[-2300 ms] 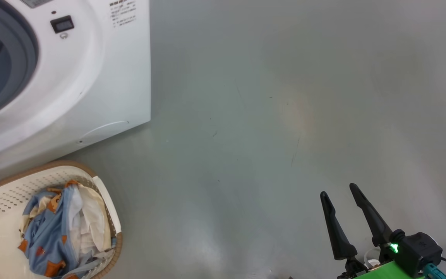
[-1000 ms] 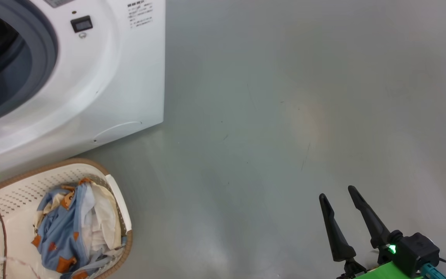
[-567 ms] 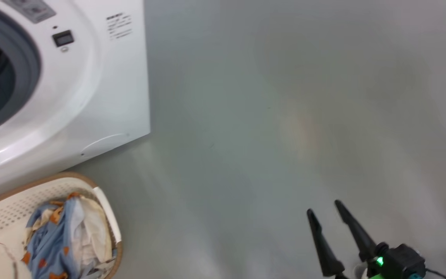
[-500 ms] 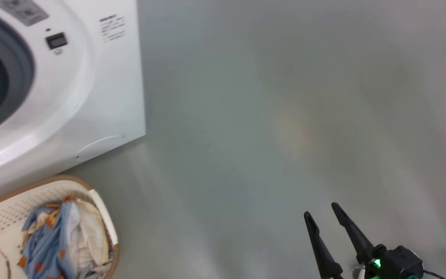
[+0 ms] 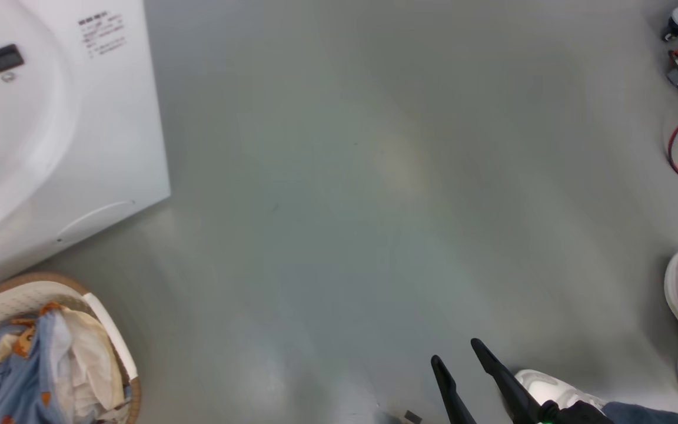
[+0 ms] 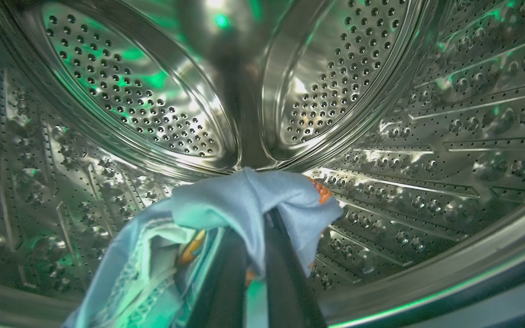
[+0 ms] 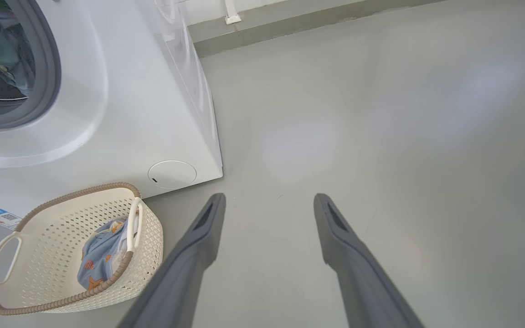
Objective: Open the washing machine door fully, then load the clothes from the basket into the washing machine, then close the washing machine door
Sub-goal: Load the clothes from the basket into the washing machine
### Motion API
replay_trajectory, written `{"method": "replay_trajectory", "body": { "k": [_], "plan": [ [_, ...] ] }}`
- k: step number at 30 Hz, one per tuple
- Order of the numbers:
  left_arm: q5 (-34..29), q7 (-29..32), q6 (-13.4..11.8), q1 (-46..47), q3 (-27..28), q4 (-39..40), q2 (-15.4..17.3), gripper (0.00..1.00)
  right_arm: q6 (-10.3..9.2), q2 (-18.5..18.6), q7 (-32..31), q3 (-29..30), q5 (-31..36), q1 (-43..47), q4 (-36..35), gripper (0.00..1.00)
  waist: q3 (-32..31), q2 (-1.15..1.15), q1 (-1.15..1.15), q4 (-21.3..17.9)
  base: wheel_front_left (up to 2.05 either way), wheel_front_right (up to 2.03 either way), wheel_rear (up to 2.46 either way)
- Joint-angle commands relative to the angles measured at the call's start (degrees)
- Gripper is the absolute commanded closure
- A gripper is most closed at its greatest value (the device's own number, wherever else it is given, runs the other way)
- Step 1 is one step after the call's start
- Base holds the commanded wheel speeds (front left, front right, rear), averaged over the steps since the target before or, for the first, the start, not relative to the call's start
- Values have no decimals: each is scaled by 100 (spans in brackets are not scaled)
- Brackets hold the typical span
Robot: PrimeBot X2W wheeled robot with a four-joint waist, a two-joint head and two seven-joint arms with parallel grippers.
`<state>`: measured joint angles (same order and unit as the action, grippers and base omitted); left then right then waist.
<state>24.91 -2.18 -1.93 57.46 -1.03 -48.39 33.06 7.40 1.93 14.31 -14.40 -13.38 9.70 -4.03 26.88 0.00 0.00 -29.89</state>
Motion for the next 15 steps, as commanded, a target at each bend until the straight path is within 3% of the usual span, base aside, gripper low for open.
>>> {"method": "replay_trajectory", "body": {
  "k": [1, 10, 15],
  "plan": [
    [34, -17, 81, 190, 137, 90, 356, 100, 9, 95, 69, -147, -55, 76, -140, 0, 177, 0, 0, -153, 0, 0, 0],
    [-6, 57, 369, 901, 112, -91, 980, 100, 9, 95, 69, -413, -155, 178, -348, 0, 714, 0, 0, -364, 0, 0, 0],
    [-6, 36, 409, 1141, 93, -171, 1110, 100, 9, 95, 69, -493, -198, 167, -395, 0, 849, 0, 0, -386, 0, 0, 0]
  ]
}}
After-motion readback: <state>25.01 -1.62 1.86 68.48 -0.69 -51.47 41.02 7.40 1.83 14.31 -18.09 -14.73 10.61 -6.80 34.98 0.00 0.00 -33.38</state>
